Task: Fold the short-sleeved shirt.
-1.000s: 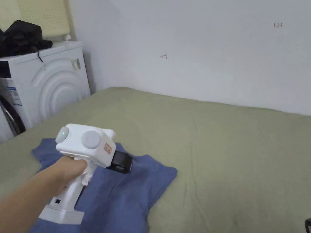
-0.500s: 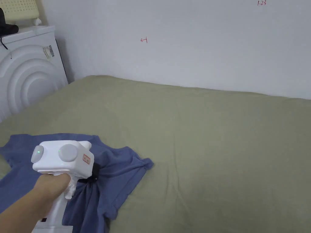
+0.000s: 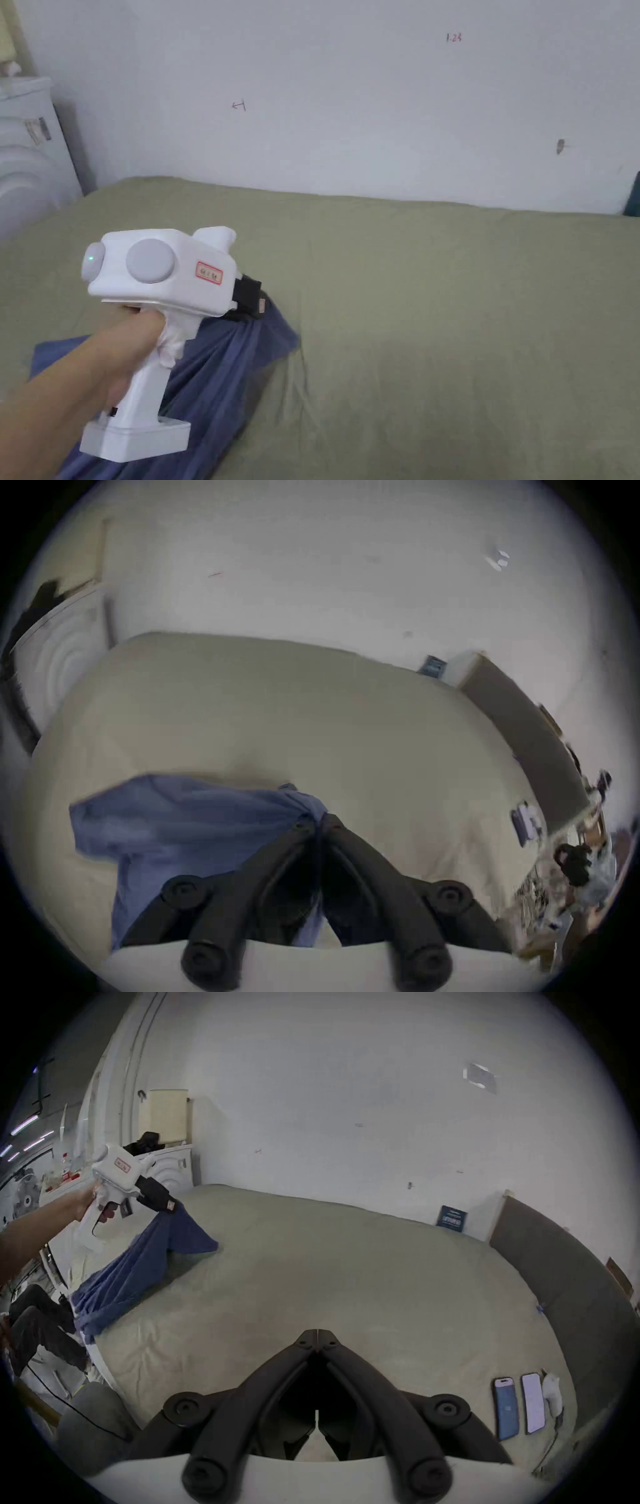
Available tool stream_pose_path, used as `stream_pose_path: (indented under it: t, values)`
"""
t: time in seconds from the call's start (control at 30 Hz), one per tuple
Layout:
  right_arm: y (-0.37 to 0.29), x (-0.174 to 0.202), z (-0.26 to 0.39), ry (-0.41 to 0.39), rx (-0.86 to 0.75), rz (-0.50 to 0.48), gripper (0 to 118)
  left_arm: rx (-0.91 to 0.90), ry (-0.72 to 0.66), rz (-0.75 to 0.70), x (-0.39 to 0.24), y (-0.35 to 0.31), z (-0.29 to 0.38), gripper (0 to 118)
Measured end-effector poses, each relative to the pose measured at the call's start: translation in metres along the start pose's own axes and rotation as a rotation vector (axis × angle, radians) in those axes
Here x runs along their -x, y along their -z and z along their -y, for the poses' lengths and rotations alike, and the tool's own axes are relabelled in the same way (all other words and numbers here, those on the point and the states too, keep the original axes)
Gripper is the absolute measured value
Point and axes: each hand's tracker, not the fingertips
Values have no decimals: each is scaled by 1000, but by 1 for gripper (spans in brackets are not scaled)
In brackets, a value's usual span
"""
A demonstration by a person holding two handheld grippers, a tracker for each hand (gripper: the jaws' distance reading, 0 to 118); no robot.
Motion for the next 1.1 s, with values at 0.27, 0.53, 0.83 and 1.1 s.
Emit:
stream_pose_path:
  t: [0.27,0.53,0.83,1.1]
  values:
    - [-71,-63,28,136,-25,183,0,49,317,391,-215,53,-9,3]
    - [-136,-92,69,205,15,340,0,232,522,600,-374,116,66,3]
    - [-137,-91,77,224,23,330,0,270,336,565,-340,137,106,115]
    - [-96,-75,46,202,-40,215,0,-153,217,155,-193,-6,87,95]
